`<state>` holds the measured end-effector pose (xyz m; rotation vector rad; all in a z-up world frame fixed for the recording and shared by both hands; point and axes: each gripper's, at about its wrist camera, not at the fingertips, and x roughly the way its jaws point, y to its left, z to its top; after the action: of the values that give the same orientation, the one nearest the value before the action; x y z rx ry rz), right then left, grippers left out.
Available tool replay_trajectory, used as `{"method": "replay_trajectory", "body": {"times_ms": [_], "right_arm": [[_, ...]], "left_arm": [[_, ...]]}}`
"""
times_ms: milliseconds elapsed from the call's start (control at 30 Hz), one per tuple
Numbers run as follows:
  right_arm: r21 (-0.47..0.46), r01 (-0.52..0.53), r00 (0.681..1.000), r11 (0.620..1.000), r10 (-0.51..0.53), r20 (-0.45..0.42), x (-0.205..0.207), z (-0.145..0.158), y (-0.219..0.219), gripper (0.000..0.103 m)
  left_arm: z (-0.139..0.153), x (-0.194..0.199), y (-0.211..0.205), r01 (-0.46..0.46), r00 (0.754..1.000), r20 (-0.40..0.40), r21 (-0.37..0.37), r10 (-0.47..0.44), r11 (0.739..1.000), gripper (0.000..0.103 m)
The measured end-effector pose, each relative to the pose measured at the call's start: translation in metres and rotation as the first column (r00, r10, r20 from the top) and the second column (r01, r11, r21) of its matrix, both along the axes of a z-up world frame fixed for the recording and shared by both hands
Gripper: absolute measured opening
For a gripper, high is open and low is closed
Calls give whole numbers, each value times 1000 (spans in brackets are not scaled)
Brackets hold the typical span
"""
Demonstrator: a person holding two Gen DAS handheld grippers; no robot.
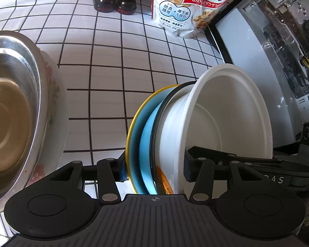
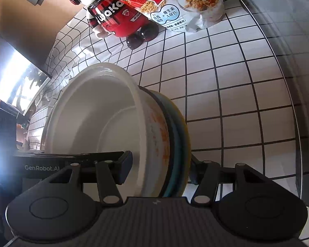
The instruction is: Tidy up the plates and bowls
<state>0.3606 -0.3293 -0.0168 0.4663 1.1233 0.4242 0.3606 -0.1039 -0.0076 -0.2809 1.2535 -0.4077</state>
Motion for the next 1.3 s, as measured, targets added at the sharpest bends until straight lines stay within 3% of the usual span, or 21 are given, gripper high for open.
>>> {"method": "replay_trajectory", "body": {"times_ms": [300, 867, 1300], "right_arm": [[1, 17, 1000, 1000, -17, 3, -1, 1, -1, 55], [-7, 91, 990, 996, -92, -111, -3, 5, 2, 51], [-48, 69, 995, 996, -72, -66, -8, 57, 9, 51]], "left_arm": [[-3, 0, 0, -7, 1000, -21, -11, 7, 1000, 56], [1, -5, 2, -58, 993, -103, 4, 58, 998, 55], [47, -12, 5, -60, 996, -72, -26, 58, 998, 55]]}}
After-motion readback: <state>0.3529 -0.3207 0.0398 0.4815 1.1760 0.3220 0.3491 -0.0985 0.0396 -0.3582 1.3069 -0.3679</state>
